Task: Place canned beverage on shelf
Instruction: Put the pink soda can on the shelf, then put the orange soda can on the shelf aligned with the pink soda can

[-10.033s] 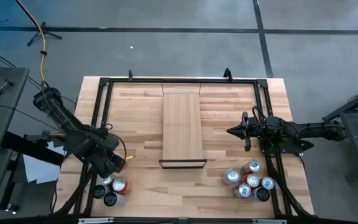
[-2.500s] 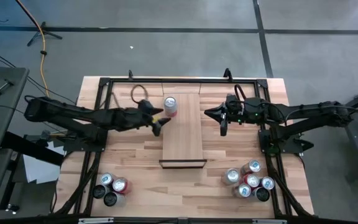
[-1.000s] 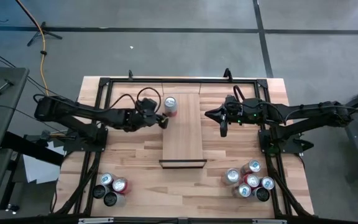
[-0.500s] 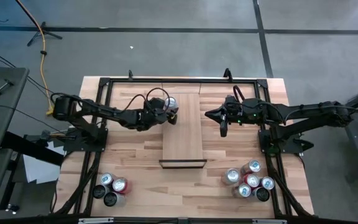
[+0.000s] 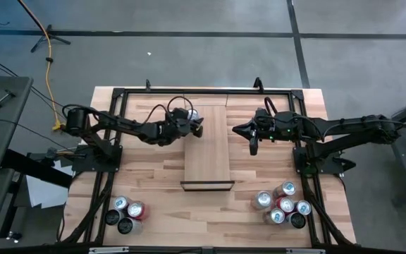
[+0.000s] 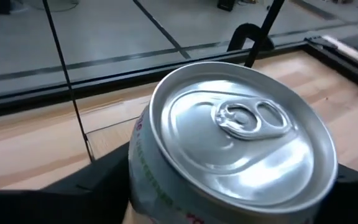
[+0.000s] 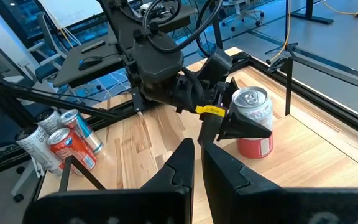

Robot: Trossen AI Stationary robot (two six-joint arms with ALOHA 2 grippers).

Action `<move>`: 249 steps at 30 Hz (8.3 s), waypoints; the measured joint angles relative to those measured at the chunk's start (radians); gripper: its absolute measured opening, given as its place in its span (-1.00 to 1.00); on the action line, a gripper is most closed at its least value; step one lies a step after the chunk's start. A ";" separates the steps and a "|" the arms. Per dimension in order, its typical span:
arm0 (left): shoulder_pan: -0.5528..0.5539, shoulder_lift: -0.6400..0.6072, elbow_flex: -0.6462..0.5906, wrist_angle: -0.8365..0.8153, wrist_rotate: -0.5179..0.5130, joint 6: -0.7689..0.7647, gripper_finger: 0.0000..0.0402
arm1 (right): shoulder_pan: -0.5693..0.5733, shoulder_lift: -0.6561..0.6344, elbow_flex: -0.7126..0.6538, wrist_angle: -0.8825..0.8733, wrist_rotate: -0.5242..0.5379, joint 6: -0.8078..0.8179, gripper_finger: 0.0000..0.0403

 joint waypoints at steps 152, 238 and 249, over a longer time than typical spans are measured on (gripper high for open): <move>-0.035 -0.854 -0.197 0.116 0.815 0.328 -1.00 | 0.000 0.000 0.000 0.339 0.031 -0.157 -0.92; -0.035 -0.864 -0.197 0.085 0.811 0.145 -1.00 | 0.547 0.755 0.504 -1.131 -0.395 0.832 0.72; -0.035 -0.864 -0.197 0.085 0.811 0.147 -1.00 | 0.543 0.685 0.504 -1.147 -0.458 0.685 0.41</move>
